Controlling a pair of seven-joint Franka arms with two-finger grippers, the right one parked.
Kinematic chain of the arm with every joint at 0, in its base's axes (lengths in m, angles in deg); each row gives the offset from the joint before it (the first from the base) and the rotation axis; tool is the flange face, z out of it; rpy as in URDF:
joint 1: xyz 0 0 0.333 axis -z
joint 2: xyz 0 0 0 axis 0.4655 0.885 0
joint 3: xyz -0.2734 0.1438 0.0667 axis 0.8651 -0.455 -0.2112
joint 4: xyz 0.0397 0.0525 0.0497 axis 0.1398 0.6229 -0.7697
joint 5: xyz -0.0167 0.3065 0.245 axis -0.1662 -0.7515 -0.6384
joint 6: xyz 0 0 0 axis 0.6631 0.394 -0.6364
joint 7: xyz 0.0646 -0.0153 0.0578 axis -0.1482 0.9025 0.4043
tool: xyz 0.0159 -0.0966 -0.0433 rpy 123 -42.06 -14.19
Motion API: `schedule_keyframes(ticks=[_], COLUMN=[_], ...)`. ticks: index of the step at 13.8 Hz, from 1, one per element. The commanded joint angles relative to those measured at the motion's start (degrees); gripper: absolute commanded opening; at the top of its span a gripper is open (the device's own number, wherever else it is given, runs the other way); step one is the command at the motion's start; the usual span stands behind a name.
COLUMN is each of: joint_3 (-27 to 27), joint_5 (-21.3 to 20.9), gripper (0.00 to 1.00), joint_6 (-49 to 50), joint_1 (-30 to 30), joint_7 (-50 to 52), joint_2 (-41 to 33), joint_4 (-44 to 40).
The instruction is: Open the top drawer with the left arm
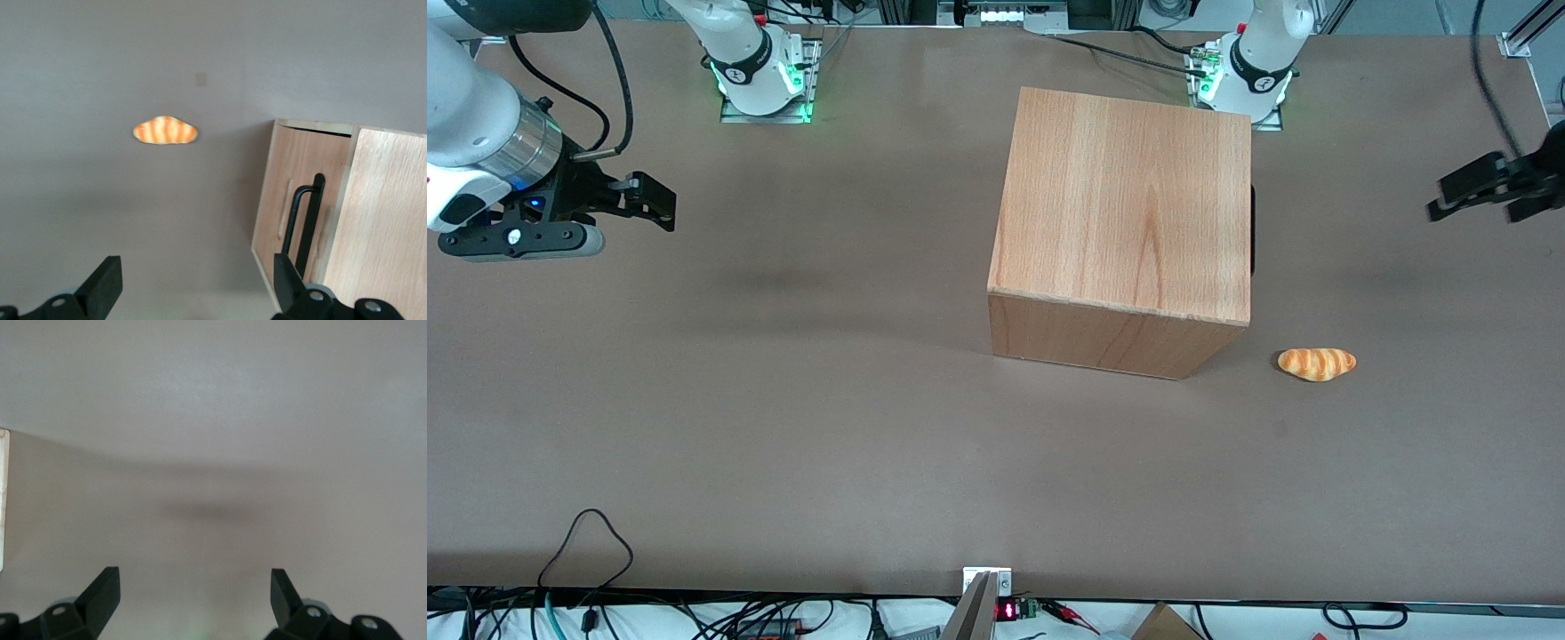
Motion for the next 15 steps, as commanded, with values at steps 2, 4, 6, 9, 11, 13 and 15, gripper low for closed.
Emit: schedule_keyframes(ticks=[2,4,6,9,11,13,15], joint_3=[2.1,3.6,5.3,5.8,6.5,6.8,7.4], joint_5=[2.6,3.8,4.0,5.9,6.0,6.4,6.4], gripper=[1.00,1.00,1.00,1.00,1.00,1.00,1.00], joint_6=[-5.9,-9.1,-12.3,-17.9,-19.5,-21.0,-21.6], joint_1=[0.2,0.2,0.1,0.2,0.1,0.2,0.2], joint_7=[-1.3,-1.3,-1.3,-1.5,-2.5,-2.5,-2.6], joint_2=[-1.0,-1.3,-1.6,-3.0,-3.0,-3.0,-3.0], joint_4=[9.3,13.6,17.8,24.5,26.5,28.6,29.5])
